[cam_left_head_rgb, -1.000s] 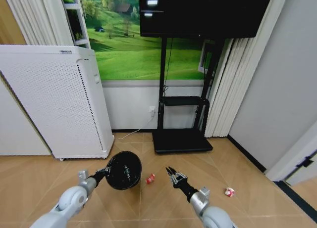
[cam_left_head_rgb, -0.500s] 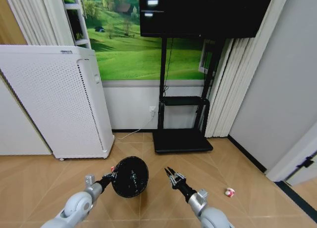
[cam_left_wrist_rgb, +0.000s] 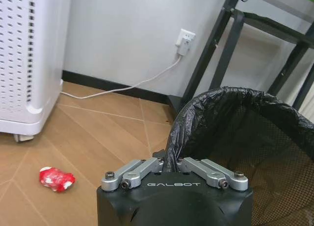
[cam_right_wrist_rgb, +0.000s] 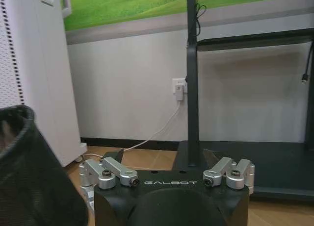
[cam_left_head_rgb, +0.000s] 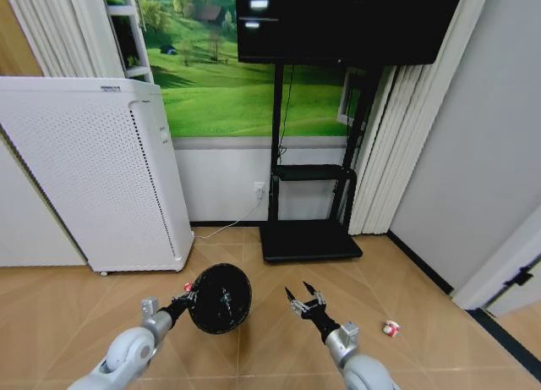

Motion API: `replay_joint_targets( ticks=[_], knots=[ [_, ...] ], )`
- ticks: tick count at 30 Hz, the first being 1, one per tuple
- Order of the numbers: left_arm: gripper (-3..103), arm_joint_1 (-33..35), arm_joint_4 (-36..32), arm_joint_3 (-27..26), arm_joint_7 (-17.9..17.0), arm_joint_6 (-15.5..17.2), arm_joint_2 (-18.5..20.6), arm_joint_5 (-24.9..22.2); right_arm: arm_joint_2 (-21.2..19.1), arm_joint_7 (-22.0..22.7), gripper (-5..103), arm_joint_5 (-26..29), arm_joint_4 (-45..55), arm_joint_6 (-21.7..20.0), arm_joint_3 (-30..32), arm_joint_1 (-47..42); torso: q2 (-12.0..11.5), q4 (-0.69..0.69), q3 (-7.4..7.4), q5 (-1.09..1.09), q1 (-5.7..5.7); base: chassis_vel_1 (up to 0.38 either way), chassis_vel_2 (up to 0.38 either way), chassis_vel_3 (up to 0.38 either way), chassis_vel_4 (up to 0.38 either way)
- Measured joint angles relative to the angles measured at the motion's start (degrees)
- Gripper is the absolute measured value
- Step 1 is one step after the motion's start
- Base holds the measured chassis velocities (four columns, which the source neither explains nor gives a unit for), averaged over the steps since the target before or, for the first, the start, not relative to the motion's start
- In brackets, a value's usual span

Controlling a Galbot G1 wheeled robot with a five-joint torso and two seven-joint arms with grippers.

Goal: Pick up the trash bin and place the garbage on the floor into it.

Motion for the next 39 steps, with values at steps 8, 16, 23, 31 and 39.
replay_joint_targets(
  ticks=[8, 16, 23, 31, 39],
  knots=[
    [3, 6.03, -6.26, -6.46, -11.53, 3.08, -1.60, -3.55, 2.15, 0.35, 100, -1.06, -0.49, -1.46, 3.23, -1.08, 0.00, 0.03, 0.00, 0.01, 0.00, 0.000, 0.000, 0.000, 0.000],
    [3, 12.28, -10.41, -14.75, -20.48, 6.86, -4.48, -8.26, 5.76, 0.66, 100, -2.47, -0.59, -1.45, 5.21, -2.91, 0.00, -0.01, 0.00, 0.00, 0.00, 0.032, 0.048, -0.040, -0.041],
    [3, 21.12, -12.84, -26.95, -21.45, 8.04, -8.90, -10.59, 10.64, 0.72, 100, -4.74, -2.76, -1.66, 4.98, -2.34, 0.01, 0.01, -0.01, -0.01, -0.01, 0.160, 0.161, -0.169, -0.155],
    [3, 24.49, -11.78, -31.48, -20.95, 8.22, -11.21, -10.88, 13.23, 0.51, 100, -7.01, -6.71, -1.62, 4.10, -0.06, 0.00, 0.01, 0.00, 0.01, 0.00, 0.270, 0.279, -0.274, -0.273],
    [3, 24.73, -12.26, -31.23, -20.92, 8.01, -12.15, -10.43, 13.90, 0.54, 100, -7.33, -8.06, -1.58, 2.89, 0.63, 0.01, 0.00, 0.00, -0.03, -0.01, 0.341, 0.361, -0.361, -0.355]
  ],
)
